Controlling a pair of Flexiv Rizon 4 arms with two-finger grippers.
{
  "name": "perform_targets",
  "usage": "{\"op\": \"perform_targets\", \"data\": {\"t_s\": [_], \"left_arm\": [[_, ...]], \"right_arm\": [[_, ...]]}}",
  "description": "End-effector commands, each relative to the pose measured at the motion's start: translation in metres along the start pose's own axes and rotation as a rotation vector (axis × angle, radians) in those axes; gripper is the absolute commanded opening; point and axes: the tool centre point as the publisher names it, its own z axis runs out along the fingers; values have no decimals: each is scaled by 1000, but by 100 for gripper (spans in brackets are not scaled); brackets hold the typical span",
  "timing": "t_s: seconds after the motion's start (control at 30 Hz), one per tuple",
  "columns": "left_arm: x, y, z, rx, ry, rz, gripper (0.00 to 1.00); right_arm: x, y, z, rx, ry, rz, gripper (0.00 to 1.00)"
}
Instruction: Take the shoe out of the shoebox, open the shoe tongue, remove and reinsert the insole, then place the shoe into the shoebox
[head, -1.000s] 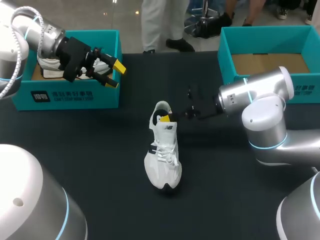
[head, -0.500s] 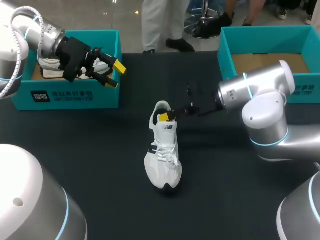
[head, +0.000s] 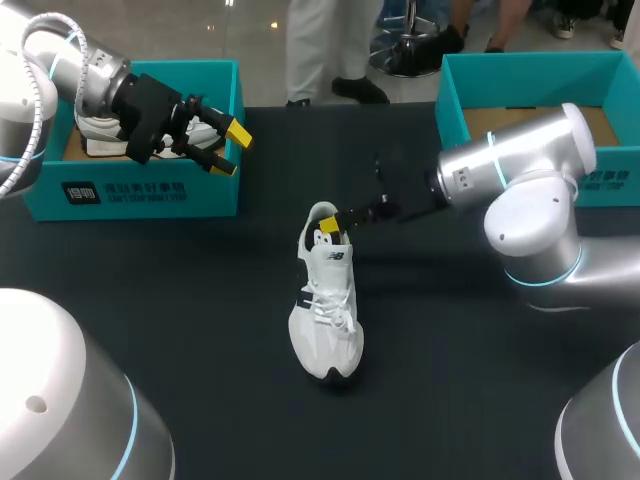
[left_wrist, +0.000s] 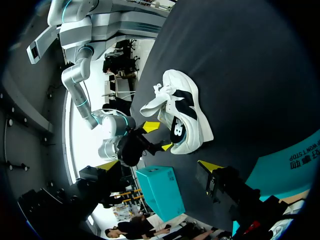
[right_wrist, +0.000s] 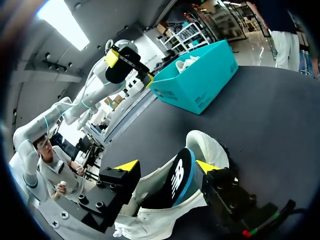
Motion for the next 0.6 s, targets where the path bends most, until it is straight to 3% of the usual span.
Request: {"op": "perform_targets", "data": {"t_s": [0.03, 0.13, 0.23, 0.27, 0.3, 0.43, 0.47, 0.5, 0.6], "left_arm": [[0, 0, 0, 1, 1, 1, 100], [0, 0, 0, 1, 1, 1, 100], [0, 0, 0, 1, 1, 1, 100], [0, 0, 0, 1, 1, 1, 100], [0, 0, 0, 1, 1, 1, 100], [0, 0, 0, 1, 1, 1, 100], [0, 0, 0, 1, 1, 1, 100], [0, 0, 0, 1, 1, 1, 100], [0, 0, 0, 1, 1, 1, 100]], "right_arm": [[4, 2, -6, 5, -23, 6, 71], [4, 4, -11, 16, -53, 10, 76], [5, 6, -16, 24, -82, 20, 71], [6, 6, -17, 24, -92, 31, 61], [6, 7, -18, 31, -102, 42, 58], [7, 7, -19, 24, -140, 93, 32], [7, 7, -19, 13, -144, 107, 23], [7, 8, -18, 13, -165, 127, 0], [7, 9, -20, -1, -212, 141, 0]]}}
